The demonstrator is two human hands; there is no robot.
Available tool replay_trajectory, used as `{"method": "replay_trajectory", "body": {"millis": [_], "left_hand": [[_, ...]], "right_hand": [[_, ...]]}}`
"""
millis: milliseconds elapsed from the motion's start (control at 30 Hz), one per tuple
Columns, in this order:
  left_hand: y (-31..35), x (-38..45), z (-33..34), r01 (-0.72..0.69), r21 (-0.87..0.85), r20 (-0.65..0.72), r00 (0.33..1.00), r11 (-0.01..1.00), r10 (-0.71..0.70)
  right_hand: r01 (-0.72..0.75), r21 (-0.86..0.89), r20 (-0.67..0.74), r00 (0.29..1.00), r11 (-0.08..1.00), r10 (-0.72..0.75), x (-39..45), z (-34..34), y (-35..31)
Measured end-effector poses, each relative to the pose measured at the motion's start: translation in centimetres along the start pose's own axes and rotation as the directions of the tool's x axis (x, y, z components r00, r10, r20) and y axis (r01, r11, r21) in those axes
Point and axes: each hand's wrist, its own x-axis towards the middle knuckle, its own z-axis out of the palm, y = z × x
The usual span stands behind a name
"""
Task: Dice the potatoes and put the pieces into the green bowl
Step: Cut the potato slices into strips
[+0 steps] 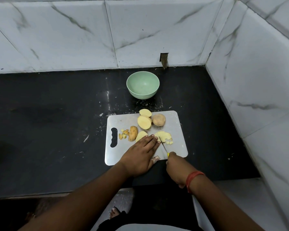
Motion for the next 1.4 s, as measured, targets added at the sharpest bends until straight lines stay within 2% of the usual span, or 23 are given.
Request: {"method": "replay_trajectory", "body": {"millis": [367,500,600,667,833,1167,1400], "left_hand": [[0.0,0.0,-0.1,-0.007,0.016,0.016,1.0,1.0,0.007],[0.0,-0.4,-0.2,-0.02,0.016,-0.002,1.0,1.0,0.02],[0.3,-0.7,-0.6,-0.001,0.021,-0.061,0.998,1.0,0.002],[0.4,-0.8,-0.8,0.028,0.029,-0.082,0.996,0.999,-0.025],[0.4,-0.6,-0.9,0.059,0.026,-0.036,0.998,0.998,-0.058],[0.2,-0.5,-0.9,0.073,-0.024,-0.028,0.997,0.997,-0.074],[0.3,-0.4,-0.9,0.07,0.009,-0.031,0.997,0.998,-0.069]], "right_hand": [[0.03,-0.06,0.023,0.999,0.998,-0.028,-1.8,1.8,2.4],[0.046,-0.03,-0.105,0.993,0.998,-0.049,-2.2,1.5,2.5],[0.063,-0.003,-0.142,0.988,0.998,-0.062,-1.8,0.8,1.5],[0.066,-0.01,-0.129,0.989,0.998,-0.067,-1.2,0.4,0.7],[-0.003,0.007,-0.061,0.998,1.0,0.004,-0.1,-0.2,-1.0],[-0.015,-0.044,-0.038,0.999,0.999,0.014,0.8,0.2,-2.0],[-0.038,-0.066,-0.022,0.999,0.997,0.036,1.3,0.6,-1.8]]}}
